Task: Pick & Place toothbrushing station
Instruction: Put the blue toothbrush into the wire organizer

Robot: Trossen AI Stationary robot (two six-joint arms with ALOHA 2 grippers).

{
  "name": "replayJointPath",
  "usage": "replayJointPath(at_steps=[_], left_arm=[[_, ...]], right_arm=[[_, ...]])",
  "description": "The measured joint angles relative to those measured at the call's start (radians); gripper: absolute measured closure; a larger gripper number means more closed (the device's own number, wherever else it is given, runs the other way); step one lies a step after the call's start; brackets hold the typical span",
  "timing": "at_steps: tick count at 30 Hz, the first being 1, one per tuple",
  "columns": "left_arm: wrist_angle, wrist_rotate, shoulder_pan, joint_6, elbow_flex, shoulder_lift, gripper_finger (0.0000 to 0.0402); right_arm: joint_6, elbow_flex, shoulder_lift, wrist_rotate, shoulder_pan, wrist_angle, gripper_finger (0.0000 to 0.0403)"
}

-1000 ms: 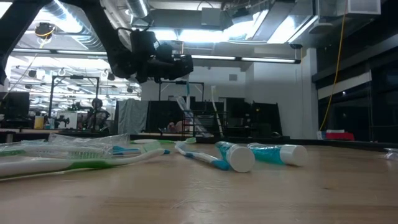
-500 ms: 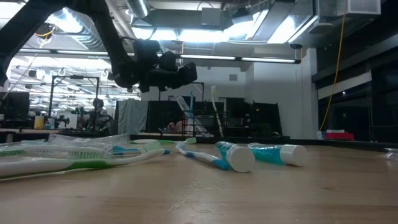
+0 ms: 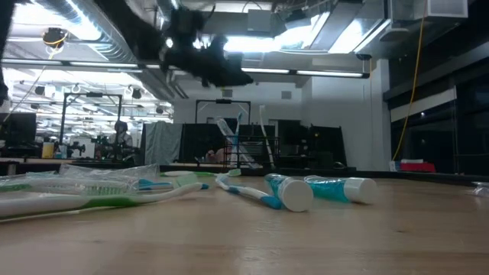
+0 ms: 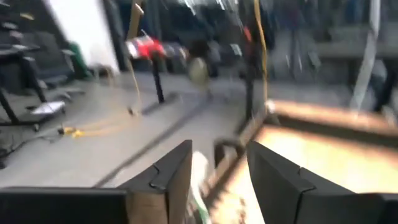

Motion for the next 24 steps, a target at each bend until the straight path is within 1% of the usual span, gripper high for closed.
replayJointPath(at_steps=[3, 4, 6, 9, 10, 12, 15, 18, 20, 24], left_arm=[[-0.302, 0.081, -0.047, 0.029, 0.003, -0.120, 0.0271], [-0.410, 0.108, -0.061, 0.018, 0.003, -0.142, 0.0274], [-0.591, 0.147, -0.089, -0.059, 0.001, -0.166, 0.0278], [-0.747, 0.141, -0.143, -0.226, 0.000, -0.171, 0.0278], [-0.794, 0.138, -0.170, -0.258, 0.000, -0.171, 0.0277], [-0.882, 0.130, -0.233, -0.273, 0.000, -0.166, 0.0277], [-0.966, 0.091, -0.321, -0.296, -0.001, -0.141, 0.0279], [-0.945, 0.096, -0.383, -0.355, -0.001, -0.119, 0.0281], [-0.938, 0.108, -0.422, -0.458, 0.000, -0.097, 0.0281], [-0.885, 0.126, -0.469, -0.743, 0.000, -0.044, 0.0282]], right_arm=[[-0.025, 0.000, 0.000, 0.000, 0.013, 0.000, 0.0333], [-0.033, 0.000, 0.000, 0.000, 0.017, 0.000, 0.0333], [-0.051, 0.000, 0.000, 0.000, 0.027, 0.000, 0.0333], [-0.069, 0.000, 0.000, 0.000, 0.041, 0.000, 0.0333], [-0.077, 0.000, 0.000, 0.000, 0.045, 0.000, 0.0333], [-0.086, 0.000, 0.002, 0.001, 0.051, 0.000, 0.0333], [-0.095, 0.000, 0.002, 0.001, 0.059, 0.000, 0.0333], [-0.112, 0.000, 0.003, 0.001, 0.067, 0.000, 0.0333], [-0.113, 0.000, 0.003, 0.001, 0.068, 0.000, 0.0333], [-0.116, 0.000, 0.005, 0.003, 0.068, 0.000, 0.0333]])
